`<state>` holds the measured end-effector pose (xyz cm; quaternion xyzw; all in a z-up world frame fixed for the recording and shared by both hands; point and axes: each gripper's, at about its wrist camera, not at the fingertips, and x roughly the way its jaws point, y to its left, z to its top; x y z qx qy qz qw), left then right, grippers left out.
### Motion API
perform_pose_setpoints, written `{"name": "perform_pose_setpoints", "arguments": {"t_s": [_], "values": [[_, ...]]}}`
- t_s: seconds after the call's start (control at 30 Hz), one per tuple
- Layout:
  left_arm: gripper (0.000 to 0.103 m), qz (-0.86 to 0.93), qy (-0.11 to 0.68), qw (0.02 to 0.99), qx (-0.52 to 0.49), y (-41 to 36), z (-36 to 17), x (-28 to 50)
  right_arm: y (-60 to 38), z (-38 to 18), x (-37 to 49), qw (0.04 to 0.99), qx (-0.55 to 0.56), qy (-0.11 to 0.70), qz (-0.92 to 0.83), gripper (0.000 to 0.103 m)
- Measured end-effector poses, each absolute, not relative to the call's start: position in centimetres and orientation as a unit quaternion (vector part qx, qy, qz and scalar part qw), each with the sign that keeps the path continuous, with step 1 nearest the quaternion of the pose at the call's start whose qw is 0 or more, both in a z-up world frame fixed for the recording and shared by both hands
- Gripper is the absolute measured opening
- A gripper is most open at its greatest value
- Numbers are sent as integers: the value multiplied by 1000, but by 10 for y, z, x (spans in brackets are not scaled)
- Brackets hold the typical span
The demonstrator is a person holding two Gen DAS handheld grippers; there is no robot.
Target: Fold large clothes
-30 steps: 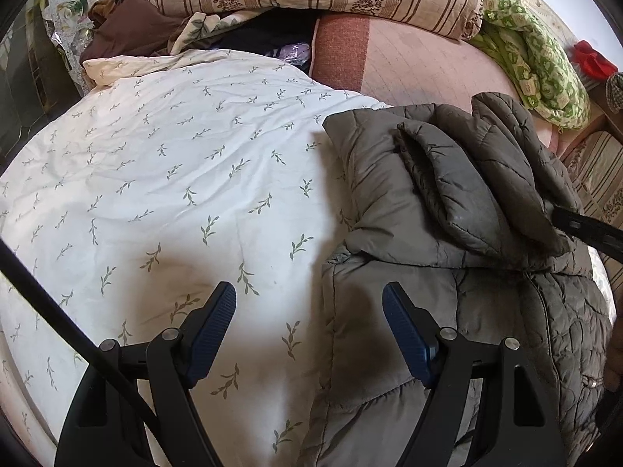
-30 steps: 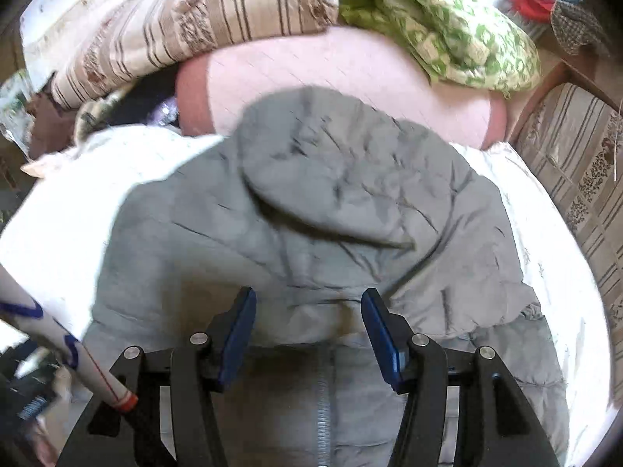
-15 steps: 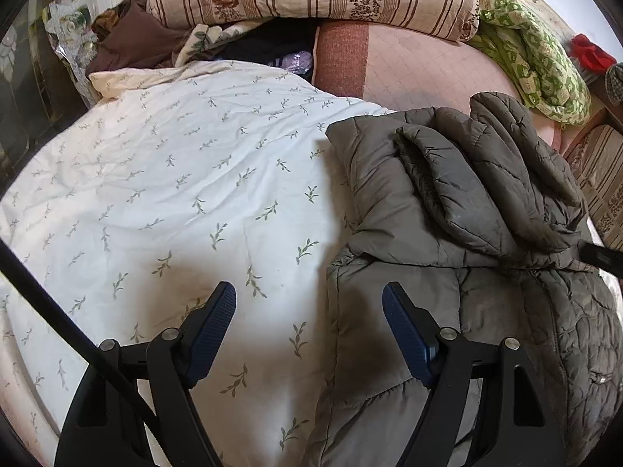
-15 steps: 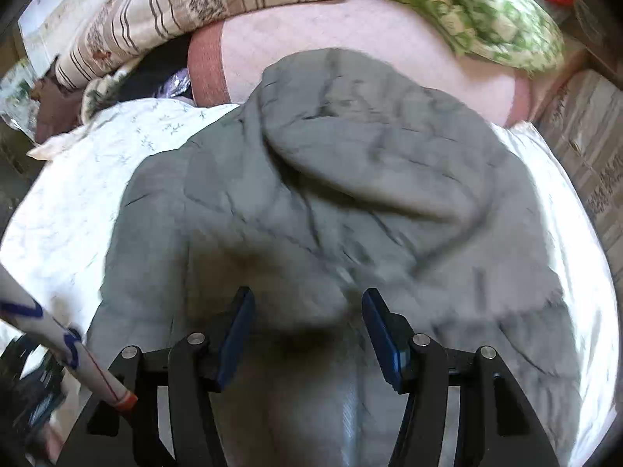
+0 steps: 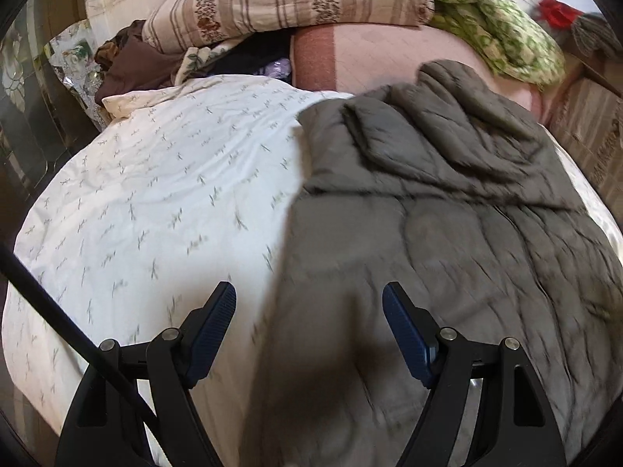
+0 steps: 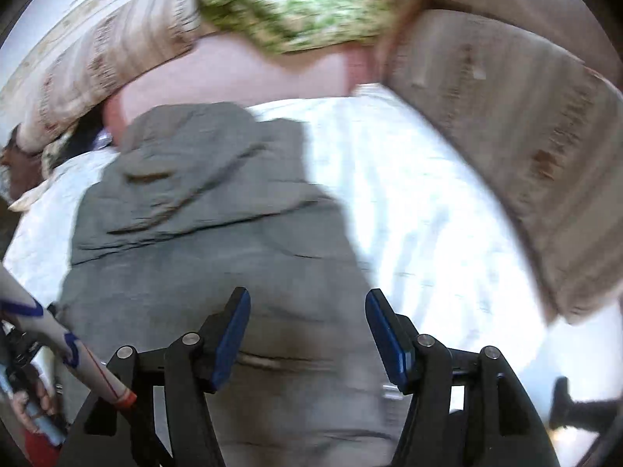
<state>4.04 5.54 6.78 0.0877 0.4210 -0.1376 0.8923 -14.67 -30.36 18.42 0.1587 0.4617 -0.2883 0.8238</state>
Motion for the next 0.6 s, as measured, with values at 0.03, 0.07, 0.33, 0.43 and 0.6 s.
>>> {"name": "perform_pose_setpoints", "arguments": {"t_s": [0.03,0.07,0.33,0.43,0.6], "values": [[77,-139,423,890,94,54,70,33,-314,184,-158,818,158,463,-302,67],[77,-140,425,889,99,54,71,26,-322,183,-167,812,158,466,-315,67],[77,-148,445,879,88,51,88,-15,-352,150,-215,793,200,466,-337,67],[77,-144,440,882,90,48,97,-26,-348,131,-208,793,193,475,-330,67],[77,-132,441,883,96,44,103,-36,-339,110,-186,806,219,466,-291,67]]}}
